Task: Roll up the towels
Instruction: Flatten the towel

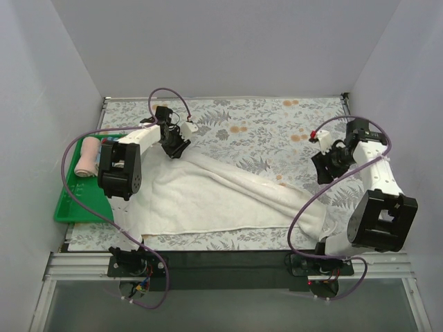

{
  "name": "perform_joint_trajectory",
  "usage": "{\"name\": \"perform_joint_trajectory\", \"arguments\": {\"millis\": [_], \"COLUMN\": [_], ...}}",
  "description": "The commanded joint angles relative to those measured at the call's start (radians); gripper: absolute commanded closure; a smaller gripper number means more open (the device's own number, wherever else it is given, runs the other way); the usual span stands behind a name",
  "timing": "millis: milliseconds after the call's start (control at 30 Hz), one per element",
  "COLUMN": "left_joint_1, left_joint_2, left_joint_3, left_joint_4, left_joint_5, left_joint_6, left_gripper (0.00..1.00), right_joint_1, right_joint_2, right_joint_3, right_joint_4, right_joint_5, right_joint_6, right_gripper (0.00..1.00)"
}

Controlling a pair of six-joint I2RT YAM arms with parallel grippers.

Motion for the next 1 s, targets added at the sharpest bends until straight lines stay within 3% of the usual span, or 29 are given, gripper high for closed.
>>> {"name": "perform_joint_trajectory", "arguments": {"millis": [0, 133, 433, 467, 500, 600, 767, 967], "left_joint_1": [-0.005, -0.005, -0.007, -0.007, -0.007, -0.007, 0.002, 0.048], "left_joint_2": [0.028, 0.032, 0.031, 0.029, 0.028, 0.017, -0.004, -0.008], "left_joint_3": [-0.024, -0.019, -0.011, -0.01, -0.01, -0.008, 0.018, 0.142], "left_joint_4": [-0.132, -0.136, -0.138, -0.138, -0.136, -0.132, -0.144, -0.143], "left_joint_5": [-0.004, -0.004, 0.005, 0.004, 0.002, -0.002, 0.034, 0.111], "left_joint_6": [-0.008, -0.011, -0.029, -0.029, -0.034, -0.045, -0.077, -0.15], "left_gripper": [0.66, 0.6, 0.56, 0.55, 0.55, 0.54, 0.48, 0.47], "right_joint_1": [0.095, 0.242, 0.373, 0.378, 0.379, 0.378, 0.324, 0.123], "right_joint_2": [0.054, 0.099, 0.177, 0.183, 0.195, 0.211, 0.209, 0.345], "right_joint_3": [0.081, 0.058, -0.013, -0.013, -0.016, -0.007, 0.09, 0.481], "right_joint_4": [-0.029, 0.013, 0.152, 0.158, 0.175, 0.21, 0.289, 0.401], "right_joint_5": [-0.108, -0.077, 0.053, 0.064, 0.072, 0.125, 0.245, 0.25], "right_joint_6": [0.118, 0.197, 0.264, 0.268, 0.274, 0.298, 0.32, 0.366], "right_gripper": [0.51, 0.52, 0.51, 0.53, 0.63, 0.98, 0.99, 0.99]}}
